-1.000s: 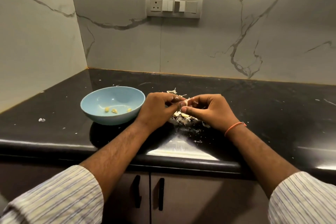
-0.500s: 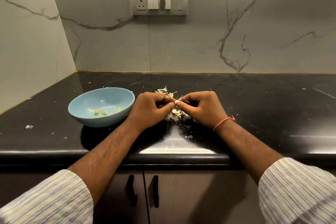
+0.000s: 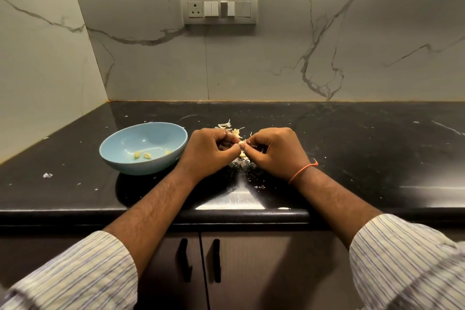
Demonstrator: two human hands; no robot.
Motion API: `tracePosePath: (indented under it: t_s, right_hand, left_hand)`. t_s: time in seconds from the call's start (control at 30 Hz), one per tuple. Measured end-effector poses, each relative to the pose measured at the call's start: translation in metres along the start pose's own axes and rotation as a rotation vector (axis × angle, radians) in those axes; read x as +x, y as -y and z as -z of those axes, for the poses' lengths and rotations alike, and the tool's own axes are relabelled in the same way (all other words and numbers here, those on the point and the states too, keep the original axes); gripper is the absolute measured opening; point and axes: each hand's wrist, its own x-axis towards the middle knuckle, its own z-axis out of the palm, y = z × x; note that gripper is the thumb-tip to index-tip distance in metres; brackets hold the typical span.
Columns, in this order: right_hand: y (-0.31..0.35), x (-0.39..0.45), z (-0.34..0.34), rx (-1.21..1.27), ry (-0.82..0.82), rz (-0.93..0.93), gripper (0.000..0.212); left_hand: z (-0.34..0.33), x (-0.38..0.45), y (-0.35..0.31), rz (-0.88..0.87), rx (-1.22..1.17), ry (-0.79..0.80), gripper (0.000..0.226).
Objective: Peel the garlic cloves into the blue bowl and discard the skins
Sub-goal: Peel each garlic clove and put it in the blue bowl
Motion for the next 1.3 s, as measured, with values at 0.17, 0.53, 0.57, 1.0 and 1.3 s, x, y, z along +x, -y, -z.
tracePosePath:
  t_s: [0.17,0.53,0.57,1.0,1.3]
  right_hand:
    - [0.0022,0.0004,-0.0036,-0.001,0.050,0.029,0.029]
    - [-0.0030,0.0005,-0.0035,0.140,0.093,-0.074,0.009]
    - [-0.0033,0.0005,-0.0034,0.154,0.097,-0.084,0.008]
    - [-0.0037,0.0019,-0.0032,0.199,0.099,-0.173,0.013]
    - [-0.0048,0.0001,0.0005,0.235,0.037,-0.201,0.014]
  left_hand:
    - [-0.0029,-0.0019,-0.0017,0.039,0.075,-0.045,0.006]
    - [-0.0025,0.0002,-0.0004,0.053,0.135,-0.034,0.012]
    - [-0.0026,0.0005,-0.0002,0.058,0.138,-0.033,0.012]
    - [-0.0030,0.0047,0.0035,0.100,0.166,0.006,0.005]
    - [-0.0022,0.0035,0.0037,0.067,-0.012,0.016,0.012]
